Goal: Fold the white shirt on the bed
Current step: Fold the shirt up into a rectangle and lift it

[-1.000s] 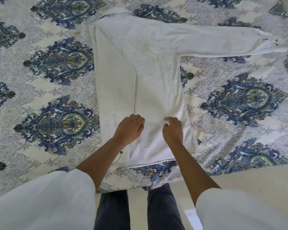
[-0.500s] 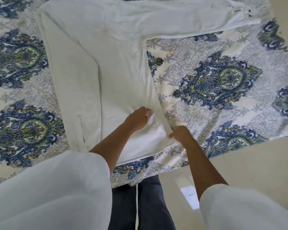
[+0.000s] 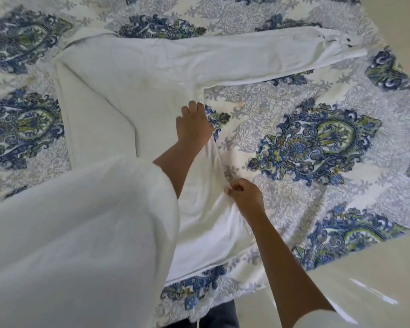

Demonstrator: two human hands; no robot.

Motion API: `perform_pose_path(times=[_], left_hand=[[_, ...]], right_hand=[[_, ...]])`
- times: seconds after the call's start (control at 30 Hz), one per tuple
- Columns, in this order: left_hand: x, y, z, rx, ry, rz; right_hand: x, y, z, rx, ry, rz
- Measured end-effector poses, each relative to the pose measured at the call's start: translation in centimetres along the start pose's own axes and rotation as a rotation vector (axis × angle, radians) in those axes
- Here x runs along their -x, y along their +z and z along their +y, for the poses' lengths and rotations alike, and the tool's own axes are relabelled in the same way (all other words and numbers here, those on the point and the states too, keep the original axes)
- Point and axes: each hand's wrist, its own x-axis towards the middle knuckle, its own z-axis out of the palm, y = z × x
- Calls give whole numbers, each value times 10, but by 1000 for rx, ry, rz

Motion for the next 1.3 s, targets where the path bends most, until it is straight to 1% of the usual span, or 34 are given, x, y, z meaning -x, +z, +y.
perform_pose_path(times=[0.1, 0.17, 0.23, 0.3, 0.37, 0.47, 0.53, 0.6, 0.67, 0.73, 0.8, 0.83, 0.87, 0.93, 1.0, 1.03, 1.07, 1.2, 1.23, 1.3], left_hand=[[-38, 2, -4, -140, 13, -8], [-58, 1, -6, -174, 14, -17], [-72, -1, -10, -160, 23, -47], [-81, -8, -15, -72, 22, -56], [-84, -17, -20, 114, -8, 10], [-76, -30, -42, 587, -111, 112], [-62, -32, -70, 883, -232, 131], [-41, -34, -101, 1183, -402, 100], [-22, -31, -128, 1375, -556, 25], [-8, -27, -145, 1489, -681, -74], [0, -23, -158, 1579, -794, -104], [2, -21, -163, 1601, -817, -115], [3, -19, -167, 1602, -803, -146], [9, -19, -167, 1531, -720, -295], [17, -17, -158, 1330, -629, -409], [21, -16, -153, 1220, -601, -405], [26, -15, -149, 1138, -612, -362], [44, 4, -164, 1052, -781, -147], [50, 8, -166, 1041, -794, -134], [63, 10, -160, 1064, -749, -213]], right_hand=[[5, 11, -1, 137, -154, 83], [11, 22, -5, 253, -364, 193], [13, 34, -6, 350, -578, 284], [13, 42, -8, 425, -702, 321], [15, 47, -12, 483, -740, 343], [20, 53, -18, 534, -752, 337], [28, 59, -21, 551, -795, 293], [37, 70, -23, 607, -829, 183], [46, 82, -25, 653, -785, 35], [50, 91, -29, 693, -736, -84], [53, 99, -33, 679, -641, -255], [55, 103, -33, 652, -592, -330], [57, 106, -33, 625, -558, -372], [59, 111, -32, 567, -490, -417], [63, 114, -30, 526, -372, -486], [64, 113, -28, 532, -324, -508], [65, 112, -26, 568, -288, -534], [76, 109, -13, 716, -210, -714], [78, 108, -11, 728, -194, -759], [81, 105, -6, 694, -183, -773]])
